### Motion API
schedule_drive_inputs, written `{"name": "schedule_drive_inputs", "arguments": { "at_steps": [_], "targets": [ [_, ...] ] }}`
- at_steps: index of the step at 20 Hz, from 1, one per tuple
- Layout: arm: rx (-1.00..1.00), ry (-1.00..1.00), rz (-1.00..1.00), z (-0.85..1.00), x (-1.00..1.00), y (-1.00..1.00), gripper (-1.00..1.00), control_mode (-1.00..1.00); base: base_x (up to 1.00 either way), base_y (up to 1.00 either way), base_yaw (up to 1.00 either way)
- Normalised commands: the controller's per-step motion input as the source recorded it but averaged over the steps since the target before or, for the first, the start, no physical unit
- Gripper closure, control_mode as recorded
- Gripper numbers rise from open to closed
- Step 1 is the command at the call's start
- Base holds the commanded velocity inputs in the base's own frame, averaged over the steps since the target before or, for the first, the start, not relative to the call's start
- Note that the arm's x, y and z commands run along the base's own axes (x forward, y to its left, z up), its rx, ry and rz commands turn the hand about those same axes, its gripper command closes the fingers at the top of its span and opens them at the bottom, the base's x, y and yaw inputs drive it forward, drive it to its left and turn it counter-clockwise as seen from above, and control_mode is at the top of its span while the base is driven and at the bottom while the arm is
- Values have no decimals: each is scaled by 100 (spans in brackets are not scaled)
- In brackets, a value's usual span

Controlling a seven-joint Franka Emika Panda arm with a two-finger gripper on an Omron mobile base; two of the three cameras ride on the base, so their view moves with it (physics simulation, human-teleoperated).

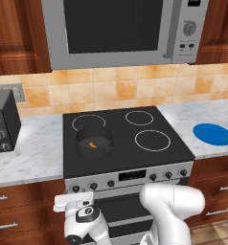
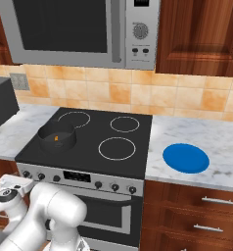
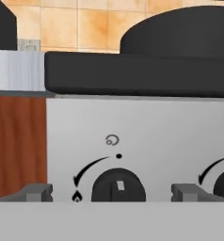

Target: Retrieve the frozen meat and place it in the pot on a burner. Then turn the burner on.

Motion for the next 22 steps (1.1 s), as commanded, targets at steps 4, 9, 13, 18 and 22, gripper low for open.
{"name": "schedule_drive_inputs", "arguments": {
  "at_steps": [4,9,13,18,22],
  "targets": [
    [0,0,0,-1,16,0,-100,-100,0,0,0],
    [0,0,0,-5,6,0,-100,-100,0,0,0],
    [0,0,0,-18,0,0,-100,-100,0,0,0],
    [0,0,0,-5,1,0,-100,-100,0,0,0],
    [0,0,0,0,0,0,100,-100,0,0,0]
  ]
}}
